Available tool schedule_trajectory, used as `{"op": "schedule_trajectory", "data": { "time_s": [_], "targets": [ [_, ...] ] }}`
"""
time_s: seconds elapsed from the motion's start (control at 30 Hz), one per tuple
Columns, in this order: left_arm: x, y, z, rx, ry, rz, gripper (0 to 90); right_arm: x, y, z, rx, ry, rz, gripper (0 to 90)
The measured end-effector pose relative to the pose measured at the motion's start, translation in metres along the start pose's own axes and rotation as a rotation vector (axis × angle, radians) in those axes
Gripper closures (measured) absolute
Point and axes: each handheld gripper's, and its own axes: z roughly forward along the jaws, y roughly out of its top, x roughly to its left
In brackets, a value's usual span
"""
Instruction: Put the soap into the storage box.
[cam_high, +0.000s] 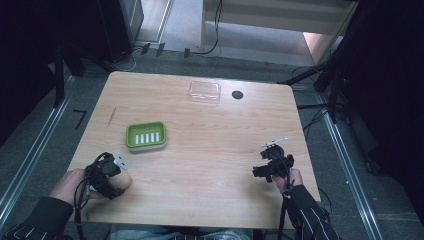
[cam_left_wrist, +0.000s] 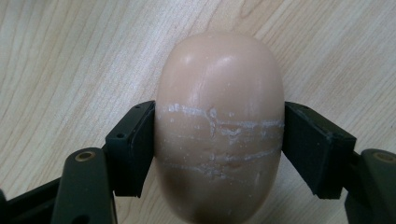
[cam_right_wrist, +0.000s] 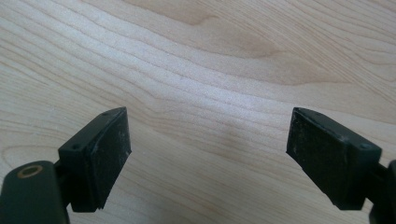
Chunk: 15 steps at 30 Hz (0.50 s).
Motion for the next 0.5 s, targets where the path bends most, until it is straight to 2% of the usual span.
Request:
{"op": "schedule_trajectory", "data": {
  "time_s": [0.13, 0.5],
  "targets": [
    [-0.0004, 0.0002, 0.0022, 0.013, 0.000, 0.006, 31.6, -0.0001, 0.0000, -0.0001, 0.000, -0.001, 0.001, 14.3],
    [-0.0012, -0.0014, 0.0017, 0.003, -0.002, 0.000, 33.3, -0.0001, 0.0000, -0.0003, 0.000, -0.001, 0.000, 14.2]
  ]
}}
